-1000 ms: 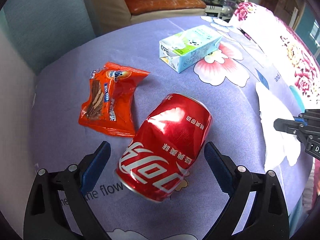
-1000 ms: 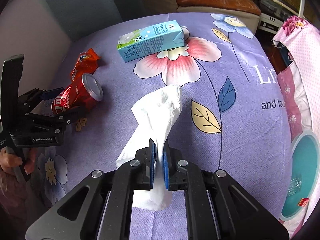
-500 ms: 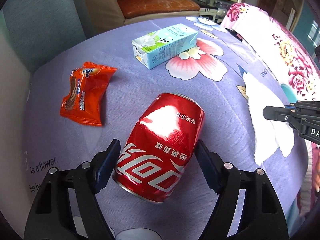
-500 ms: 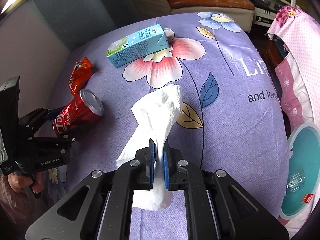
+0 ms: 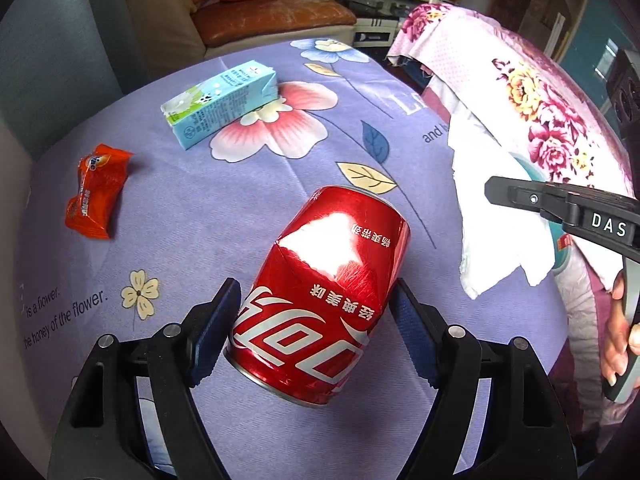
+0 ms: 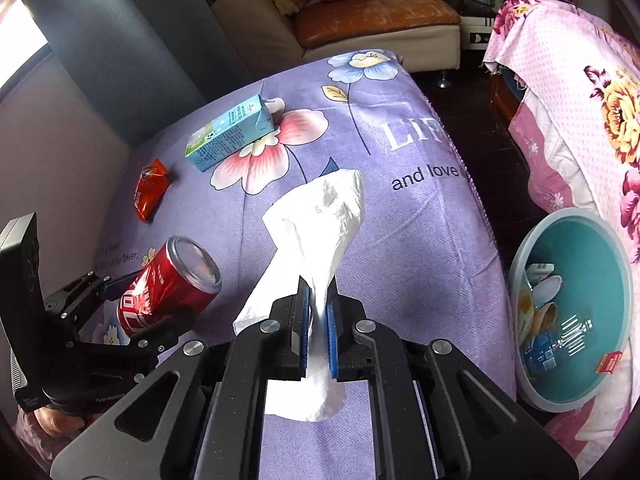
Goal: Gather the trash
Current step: 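Carry the red can and white tissue over the teal wastebasket, then open left tool to drop the can while right releases the tissue into the basket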
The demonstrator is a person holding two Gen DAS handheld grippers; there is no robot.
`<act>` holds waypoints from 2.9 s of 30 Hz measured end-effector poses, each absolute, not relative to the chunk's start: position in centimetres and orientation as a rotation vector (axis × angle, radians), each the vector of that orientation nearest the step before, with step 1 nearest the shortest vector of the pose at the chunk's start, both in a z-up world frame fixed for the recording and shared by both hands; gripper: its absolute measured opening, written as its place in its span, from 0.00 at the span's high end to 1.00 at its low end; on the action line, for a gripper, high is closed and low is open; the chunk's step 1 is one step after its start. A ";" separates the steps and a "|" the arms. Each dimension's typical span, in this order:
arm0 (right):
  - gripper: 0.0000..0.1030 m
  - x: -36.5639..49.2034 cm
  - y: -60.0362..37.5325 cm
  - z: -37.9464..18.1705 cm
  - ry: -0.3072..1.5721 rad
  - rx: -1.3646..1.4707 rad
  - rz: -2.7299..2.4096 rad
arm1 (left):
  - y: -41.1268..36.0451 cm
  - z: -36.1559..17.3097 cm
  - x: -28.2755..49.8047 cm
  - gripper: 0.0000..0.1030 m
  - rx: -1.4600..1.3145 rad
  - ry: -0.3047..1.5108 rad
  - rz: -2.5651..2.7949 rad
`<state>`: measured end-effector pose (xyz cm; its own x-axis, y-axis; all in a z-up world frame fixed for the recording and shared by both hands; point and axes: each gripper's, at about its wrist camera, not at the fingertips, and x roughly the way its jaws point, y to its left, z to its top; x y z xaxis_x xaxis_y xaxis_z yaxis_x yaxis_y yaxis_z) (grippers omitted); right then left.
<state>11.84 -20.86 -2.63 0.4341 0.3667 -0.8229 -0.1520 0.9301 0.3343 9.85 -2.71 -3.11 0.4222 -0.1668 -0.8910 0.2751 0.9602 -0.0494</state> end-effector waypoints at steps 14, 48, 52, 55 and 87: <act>0.93 8.2 -30.5 -2.5 0.995 0.326 0.210 | -13.0 -2.6 8.1 0.25 0.221 1.095 -0.388; 0.93 2.8 -50.9 -4.9 0.903 0.540 -0.129 | -32.9 -5.1 9.1 0.25 0.378 1.142 -0.593; 0.93 3.1 -50.8 -5.3 0.918 0.532 -0.130 | -33.2 -6.1 9.6 0.25 0.370 1.163 -0.595; 0.93 3.2 -50.6 -5.4 0.929 0.523 -0.130 | -33.2 -6.9 10.1 0.25 0.353 1.183 -0.594; 0.90 5.9 -48.1 -6.9 1.019 0.446 -0.124 | -29.8 -7.4 11.3 0.11 0.252 1.189 -0.562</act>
<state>5.93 -48.14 -6.87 0.5261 0.1045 -0.8440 0.3044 0.9035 0.3017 11.32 -29.78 -7.43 0.2572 -0.2800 -0.9249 0.5377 0.8367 -0.1038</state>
